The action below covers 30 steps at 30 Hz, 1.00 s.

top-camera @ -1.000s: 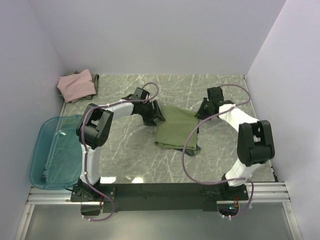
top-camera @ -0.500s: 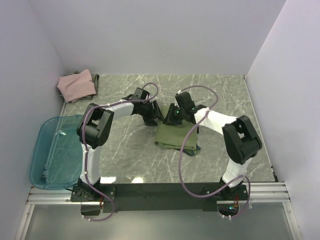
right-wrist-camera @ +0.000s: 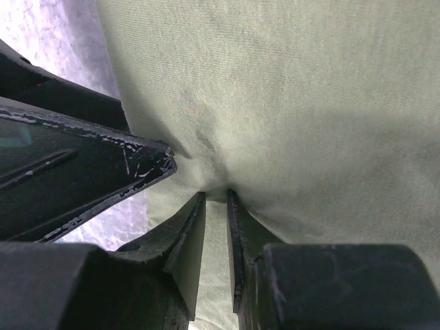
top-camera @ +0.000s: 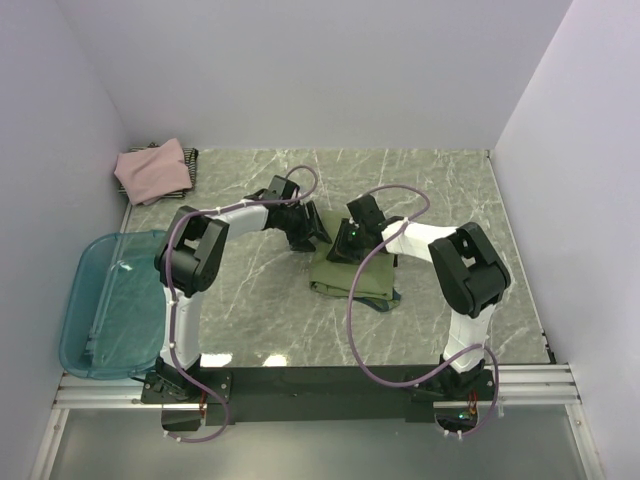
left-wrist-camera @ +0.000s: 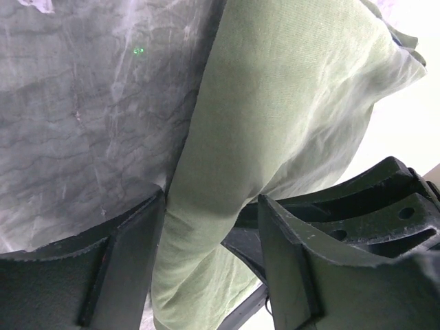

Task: Fold and stack the tank tops
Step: Neatly place the folded tank top to the corner

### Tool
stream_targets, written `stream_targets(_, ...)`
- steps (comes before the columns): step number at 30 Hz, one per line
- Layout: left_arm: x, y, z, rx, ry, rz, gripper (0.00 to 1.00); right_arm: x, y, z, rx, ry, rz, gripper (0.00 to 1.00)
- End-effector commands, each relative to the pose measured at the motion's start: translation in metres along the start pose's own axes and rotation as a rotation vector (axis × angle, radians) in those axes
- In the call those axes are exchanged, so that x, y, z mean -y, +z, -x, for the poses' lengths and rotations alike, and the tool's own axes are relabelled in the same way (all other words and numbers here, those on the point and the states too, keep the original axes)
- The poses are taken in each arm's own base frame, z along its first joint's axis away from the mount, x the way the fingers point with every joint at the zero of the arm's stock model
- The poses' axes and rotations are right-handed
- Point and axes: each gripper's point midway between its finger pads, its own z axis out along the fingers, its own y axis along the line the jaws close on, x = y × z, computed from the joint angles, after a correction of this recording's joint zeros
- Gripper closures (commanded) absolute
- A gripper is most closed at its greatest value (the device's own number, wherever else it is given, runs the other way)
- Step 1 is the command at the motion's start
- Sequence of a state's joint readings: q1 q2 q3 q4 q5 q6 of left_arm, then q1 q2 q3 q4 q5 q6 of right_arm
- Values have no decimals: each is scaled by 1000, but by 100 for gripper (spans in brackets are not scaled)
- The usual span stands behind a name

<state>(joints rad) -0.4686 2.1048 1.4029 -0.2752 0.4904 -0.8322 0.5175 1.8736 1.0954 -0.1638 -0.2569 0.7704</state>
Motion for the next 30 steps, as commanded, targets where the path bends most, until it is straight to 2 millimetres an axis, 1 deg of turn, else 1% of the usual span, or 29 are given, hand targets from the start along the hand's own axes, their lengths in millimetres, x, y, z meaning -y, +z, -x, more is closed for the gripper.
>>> stream_targets(1, -58, 29, -31, -85, -4, 177, 37, 4, 4, -4, -4, 23, -2, 74)
stream_targets(2, -60, 30, -31, -83, 2, 193, 37, 2, 4, -4, -6, 23, 8, 74)
stream_targets(3, -67, 30, -33, -79, 7, 236, 37, 2, 5, -4, -10, 22, 10, 74)
stream_targets(5, -76, 33, -28, -61, 7, 297, 42, 0, 5, -3, -9, 17, 15, 74)
stream_targets(6, -85, 31, -26, -37, 6, 364, 43, 0, 5, -4, -11, 16, 17, 74)
stream_targets(10, -91, 34, -22, -14, 9, 411, 45, -2, 3, -3, -7, 10, 22, 75)
stream_targets(13, -89, 42, -26, -26, 26, 413, 49, -3, 1, -2, -8, 1, 26, 75)
stream_targets(15, -85, 46, -29, -26, 42, 409, 51, -5, 0, -1, -7, -9, 31, 74)
stream_targets(16, -84, 47, -27, -20, 49, 418, 56, -6, -1, 0, -6, -12, 32, 74)
stream_targets(18, -82, 49, -28, -14, 67, 430, 63, -9, -3, 4, 3, -26, 35, 72)
stream_targets(19, -81, 50, -24, -4, 71, 439, 72, -9, -5, 4, 2, -28, 29, 72)
stream_targets(20, -85, 49, -22, 6, 77, 468, 79, -13, -9, 7, 14, -36, 35, 70)
stream_targets(21, -83, 48, -17, 22, 84, 477, 97, -17, -13, 11, 25, -46, 40, 66)
stream_targets(22, -83, 46, -13, 33, 91, 493, 99, -23, -20, 16, 42, -53, 53, 63)
stream_targets(23, -90, 40, -5, 63, 106, 545, 99, -27, -25, 19, 51, -60, 61, 61)
stream_targets(24, -80, 38, 3, 74, 118, 533, 99, -35, -32, 23, 62, -74, 77, 52)
stream_targets(25, -85, 33, 14, 114, 130, 579, 99, -45, -44, 28, 89, -86, 103, 51)
stream_targets(26, -85, 27, 25, 137, 153, 607, 99, -51, -52, 32, 104, -94, 113, 51)
stream_targets(27, -97, 12, 39, 180, 161, 695, 99, -58, -61, 36, 122, -111, 124, 50)
stream_targets(28, -90, 4, 59, 232, 177, 709, 99, -63, -77, 40, 149, -121, 129, 50)
stream_targets(29, -95, -7, 75, 255, 194, 739, 99, -65, -85, 42, 163, -132, 131, 50)
stream_targets(30, -92, -20, 96, 313, 208, 769, 99, -68, -94, 46, 183, -155, 132, 50)
